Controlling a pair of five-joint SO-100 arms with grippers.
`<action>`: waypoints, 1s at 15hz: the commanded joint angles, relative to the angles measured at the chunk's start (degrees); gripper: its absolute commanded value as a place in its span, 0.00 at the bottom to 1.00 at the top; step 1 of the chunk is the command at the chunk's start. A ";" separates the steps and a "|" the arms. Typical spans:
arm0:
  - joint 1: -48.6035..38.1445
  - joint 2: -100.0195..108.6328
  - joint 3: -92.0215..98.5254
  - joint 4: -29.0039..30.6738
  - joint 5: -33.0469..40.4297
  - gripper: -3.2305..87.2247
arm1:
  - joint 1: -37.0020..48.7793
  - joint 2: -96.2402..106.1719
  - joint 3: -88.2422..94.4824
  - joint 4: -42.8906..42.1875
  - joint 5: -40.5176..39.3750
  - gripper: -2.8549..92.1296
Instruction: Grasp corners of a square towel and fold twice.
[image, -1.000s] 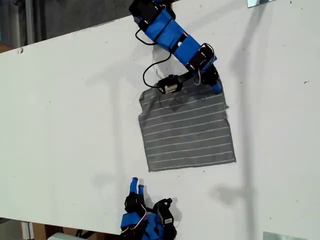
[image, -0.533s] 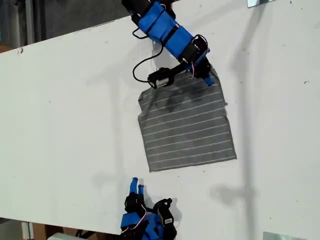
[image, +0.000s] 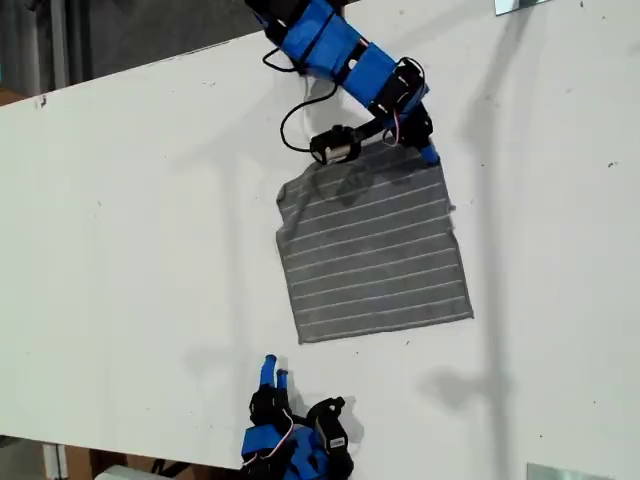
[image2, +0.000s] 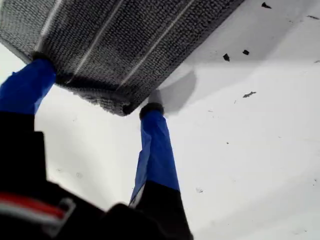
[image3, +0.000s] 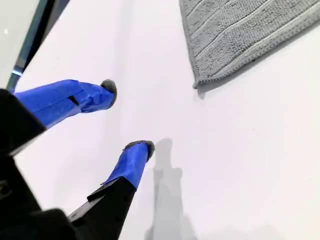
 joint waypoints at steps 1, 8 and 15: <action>1.05 0.26 0.26 -0.18 0.26 0.25 | 0.00 3.52 1.23 -3.78 -0.09 0.40; 2.90 -1.14 -1.14 1.14 -2.02 0.25 | 2.29 -0.53 -0.79 -9.40 -3.52 0.03; 44.91 -98.44 -76.03 7.03 -20.39 0.27 | 9.76 -7.65 -15.56 4.31 -13.71 0.03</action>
